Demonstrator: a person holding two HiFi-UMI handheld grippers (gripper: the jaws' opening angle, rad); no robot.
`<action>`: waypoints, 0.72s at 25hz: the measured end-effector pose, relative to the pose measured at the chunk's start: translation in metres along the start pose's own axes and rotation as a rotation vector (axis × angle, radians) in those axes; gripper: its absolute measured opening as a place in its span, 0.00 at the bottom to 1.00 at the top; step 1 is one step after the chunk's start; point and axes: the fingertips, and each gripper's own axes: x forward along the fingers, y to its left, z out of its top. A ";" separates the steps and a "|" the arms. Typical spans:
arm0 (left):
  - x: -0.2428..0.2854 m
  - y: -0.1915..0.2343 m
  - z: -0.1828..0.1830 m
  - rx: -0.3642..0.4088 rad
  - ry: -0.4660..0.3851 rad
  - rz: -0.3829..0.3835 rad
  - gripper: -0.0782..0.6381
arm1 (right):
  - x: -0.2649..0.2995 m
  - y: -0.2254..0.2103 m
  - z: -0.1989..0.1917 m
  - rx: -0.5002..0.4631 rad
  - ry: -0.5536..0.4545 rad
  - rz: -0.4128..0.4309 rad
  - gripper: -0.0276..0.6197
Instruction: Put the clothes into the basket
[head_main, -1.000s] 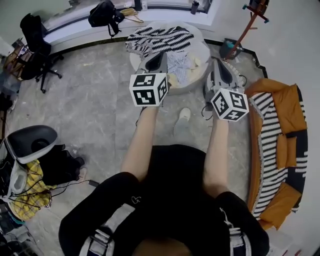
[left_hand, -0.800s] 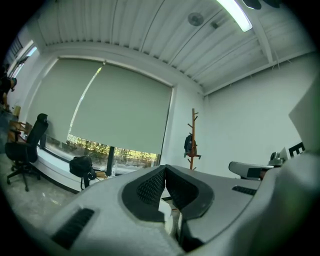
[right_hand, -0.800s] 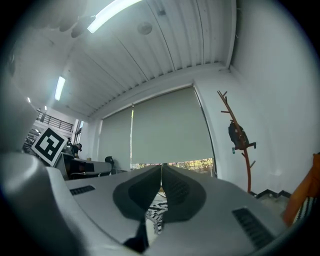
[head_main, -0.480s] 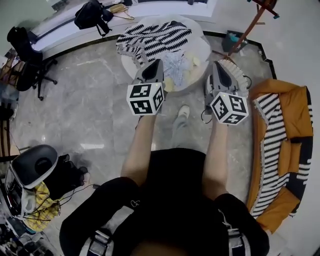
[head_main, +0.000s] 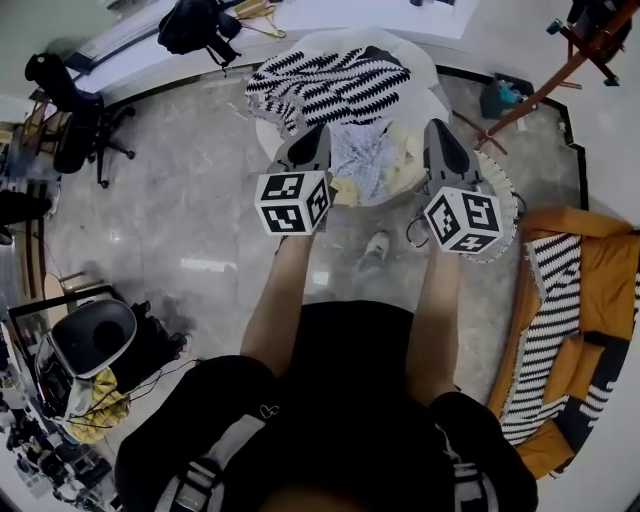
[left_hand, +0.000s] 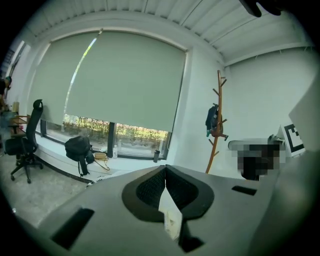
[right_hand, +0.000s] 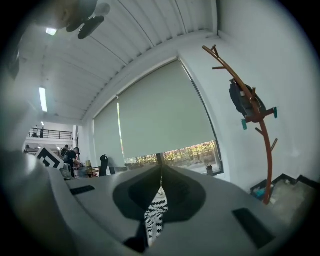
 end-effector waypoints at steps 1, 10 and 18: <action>0.013 -0.003 0.002 0.001 0.004 -0.001 0.12 | 0.009 -0.014 0.001 0.016 0.001 -0.001 0.06; 0.080 0.021 -0.054 -0.020 0.167 0.039 0.12 | 0.062 -0.066 -0.084 0.163 0.158 -0.005 0.06; 0.110 0.066 -0.163 -0.097 0.381 0.031 0.12 | 0.086 -0.051 -0.200 0.221 0.379 0.006 0.06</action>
